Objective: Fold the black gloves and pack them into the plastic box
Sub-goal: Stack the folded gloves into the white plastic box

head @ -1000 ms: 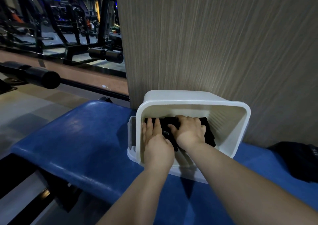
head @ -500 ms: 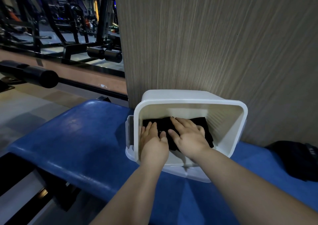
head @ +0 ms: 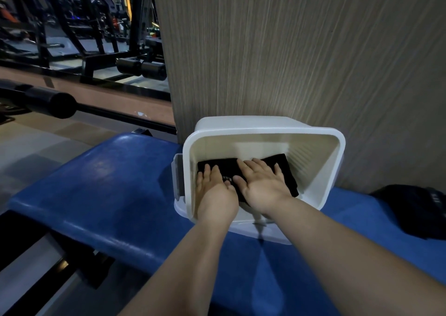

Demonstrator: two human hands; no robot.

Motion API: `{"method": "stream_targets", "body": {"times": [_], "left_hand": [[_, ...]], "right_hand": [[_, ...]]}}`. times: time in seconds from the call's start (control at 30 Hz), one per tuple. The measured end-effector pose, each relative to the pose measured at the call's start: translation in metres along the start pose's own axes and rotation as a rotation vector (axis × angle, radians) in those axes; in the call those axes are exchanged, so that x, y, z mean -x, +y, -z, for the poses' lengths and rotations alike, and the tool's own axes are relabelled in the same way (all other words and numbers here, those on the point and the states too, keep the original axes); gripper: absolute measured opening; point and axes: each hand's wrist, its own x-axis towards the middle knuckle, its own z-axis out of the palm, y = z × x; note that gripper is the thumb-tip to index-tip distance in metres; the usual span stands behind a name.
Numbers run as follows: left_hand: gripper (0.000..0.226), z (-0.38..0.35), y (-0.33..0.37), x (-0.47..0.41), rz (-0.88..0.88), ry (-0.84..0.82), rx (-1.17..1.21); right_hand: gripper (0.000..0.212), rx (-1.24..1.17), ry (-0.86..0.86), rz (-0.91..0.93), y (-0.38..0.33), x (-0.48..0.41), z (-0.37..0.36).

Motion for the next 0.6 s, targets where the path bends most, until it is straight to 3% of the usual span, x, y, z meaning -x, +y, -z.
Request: {"method": "stream_targets", "body": {"times": [0.6], "left_hand": [[0.053, 0.0033, 0.0003, 0.0019, -0.033, 0.031, 0.09]], "right_hand": [[0.055, -0.06, 0.008, -0.016, -0.0014, 0.0019, 0.0074]]}}
